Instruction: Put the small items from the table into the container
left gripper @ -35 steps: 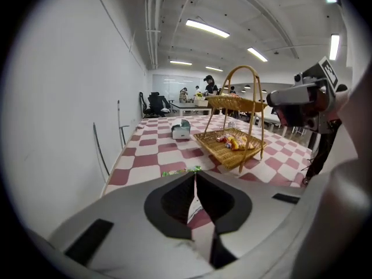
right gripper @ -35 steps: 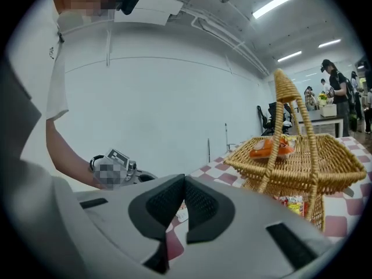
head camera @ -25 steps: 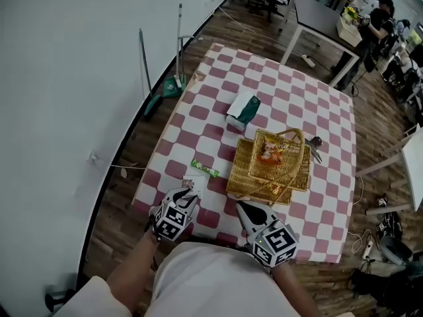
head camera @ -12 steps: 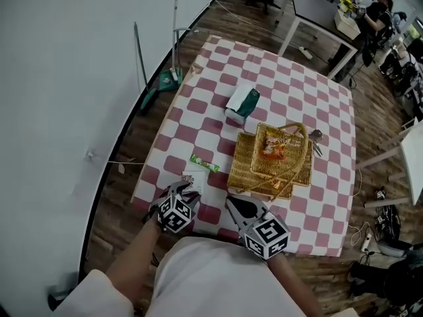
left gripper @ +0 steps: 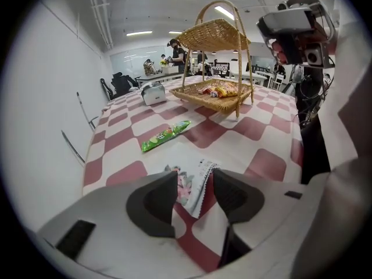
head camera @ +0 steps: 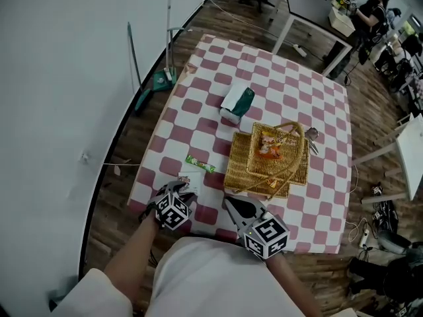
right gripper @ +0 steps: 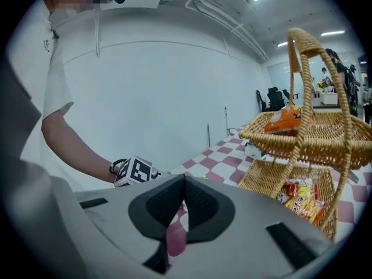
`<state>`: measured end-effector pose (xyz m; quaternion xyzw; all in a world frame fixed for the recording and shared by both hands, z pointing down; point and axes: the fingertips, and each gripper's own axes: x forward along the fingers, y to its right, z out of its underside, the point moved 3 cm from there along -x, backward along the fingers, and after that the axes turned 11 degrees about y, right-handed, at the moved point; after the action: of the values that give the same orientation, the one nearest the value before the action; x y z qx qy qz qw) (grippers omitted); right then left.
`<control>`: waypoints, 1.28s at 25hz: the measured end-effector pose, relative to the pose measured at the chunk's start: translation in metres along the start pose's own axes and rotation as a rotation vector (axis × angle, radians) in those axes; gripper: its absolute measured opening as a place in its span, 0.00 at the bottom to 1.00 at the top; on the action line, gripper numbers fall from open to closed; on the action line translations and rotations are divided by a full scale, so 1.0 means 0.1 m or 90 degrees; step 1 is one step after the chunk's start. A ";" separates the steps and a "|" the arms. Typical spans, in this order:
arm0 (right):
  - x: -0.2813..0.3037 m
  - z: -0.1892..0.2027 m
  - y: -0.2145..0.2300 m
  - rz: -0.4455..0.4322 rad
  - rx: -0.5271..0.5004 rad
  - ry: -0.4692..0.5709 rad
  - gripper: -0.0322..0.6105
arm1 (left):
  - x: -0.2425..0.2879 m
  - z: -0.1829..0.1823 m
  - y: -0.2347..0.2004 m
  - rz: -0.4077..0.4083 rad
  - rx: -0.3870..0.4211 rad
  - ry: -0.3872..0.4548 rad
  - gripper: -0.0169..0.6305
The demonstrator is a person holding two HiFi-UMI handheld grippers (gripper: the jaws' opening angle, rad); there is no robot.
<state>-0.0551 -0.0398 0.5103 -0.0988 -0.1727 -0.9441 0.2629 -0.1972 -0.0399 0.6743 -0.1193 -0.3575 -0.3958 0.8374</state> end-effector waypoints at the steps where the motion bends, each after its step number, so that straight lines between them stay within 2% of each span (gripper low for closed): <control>1: -0.01 0.00 0.01 0.004 0.001 0.002 0.06 | 0.00 0.01 -0.01 0.001 0.000 -0.002 0.35; 7: -0.07 -0.05 0.05 0.021 0.000 0.015 0.06 | 0.04 0.05 -0.03 0.007 -0.001 -0.015 0.30; 14: -0.08 -0.06 0.04 0.028 0.001 0.018 0.06 | 0.04 0.03 -0.06 0.030 -0.042 -0.010 0.25; 20: -0.08 -0.08 0.06 0.034 0.002 0.025 0.06 | 0.03 -0.02 -0.09 0.033 -0.056 0.003 0.14; 32: -0.12 -0.11 0.06 0.039 0.003 0.038 0.06 | -0.03 -0.21 -0.16 0.017 -0.062 0.043 0.09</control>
<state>-0.0430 -0.0439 0.4986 -0.0757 -0.1637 -0.9376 0.2971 -0.2004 -0.0587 0.6556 -0.1510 -0.3077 -0.4054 0.8474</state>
